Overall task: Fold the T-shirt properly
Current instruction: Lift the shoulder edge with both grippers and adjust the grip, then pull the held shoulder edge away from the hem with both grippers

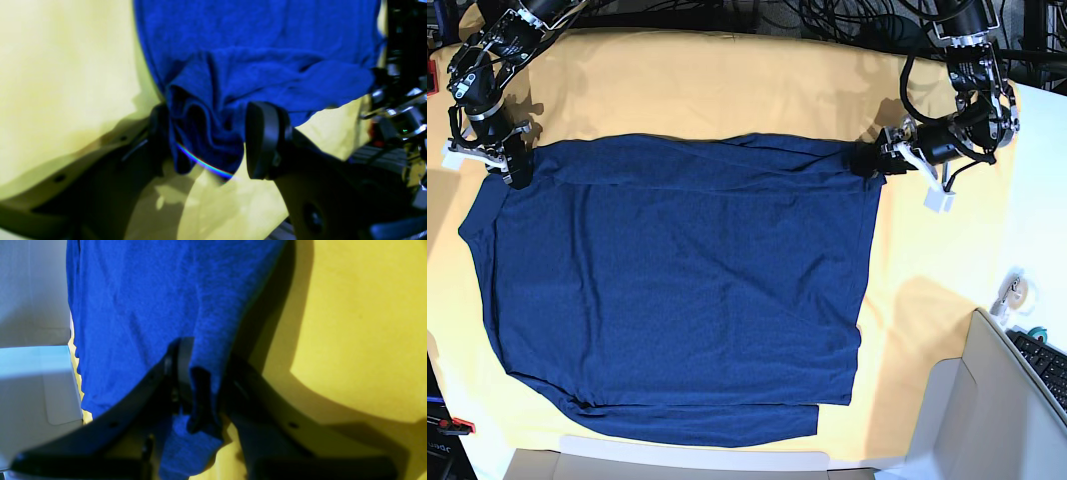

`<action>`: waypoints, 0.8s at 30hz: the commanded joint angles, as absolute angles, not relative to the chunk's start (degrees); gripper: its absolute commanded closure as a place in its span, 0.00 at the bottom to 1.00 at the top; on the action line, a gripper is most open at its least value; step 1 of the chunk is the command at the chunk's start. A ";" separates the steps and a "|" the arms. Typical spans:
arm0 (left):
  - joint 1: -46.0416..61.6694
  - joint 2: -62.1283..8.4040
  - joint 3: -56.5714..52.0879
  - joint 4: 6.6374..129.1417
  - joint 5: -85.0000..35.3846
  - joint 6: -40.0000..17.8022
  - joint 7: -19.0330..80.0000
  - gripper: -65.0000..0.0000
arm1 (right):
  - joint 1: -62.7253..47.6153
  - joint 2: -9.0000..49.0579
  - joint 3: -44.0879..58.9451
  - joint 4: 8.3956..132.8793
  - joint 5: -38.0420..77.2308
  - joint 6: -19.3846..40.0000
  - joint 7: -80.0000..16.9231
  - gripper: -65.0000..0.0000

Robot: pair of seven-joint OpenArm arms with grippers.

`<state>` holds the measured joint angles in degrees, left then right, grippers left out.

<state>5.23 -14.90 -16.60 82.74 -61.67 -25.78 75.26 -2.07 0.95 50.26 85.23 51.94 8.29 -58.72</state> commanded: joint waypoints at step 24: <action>2.51 -15.43 -11.74 94.46 -60.97 -25.71 76.62 1.00 | -1.80 1.54 50.24 86.20 53.41 7.96 -59.12 1.00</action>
<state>3.05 -14.94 -11.77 93.60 -59.94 -25.41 76.42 -2.07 1.08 50.26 85.47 52.45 8.23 -58.78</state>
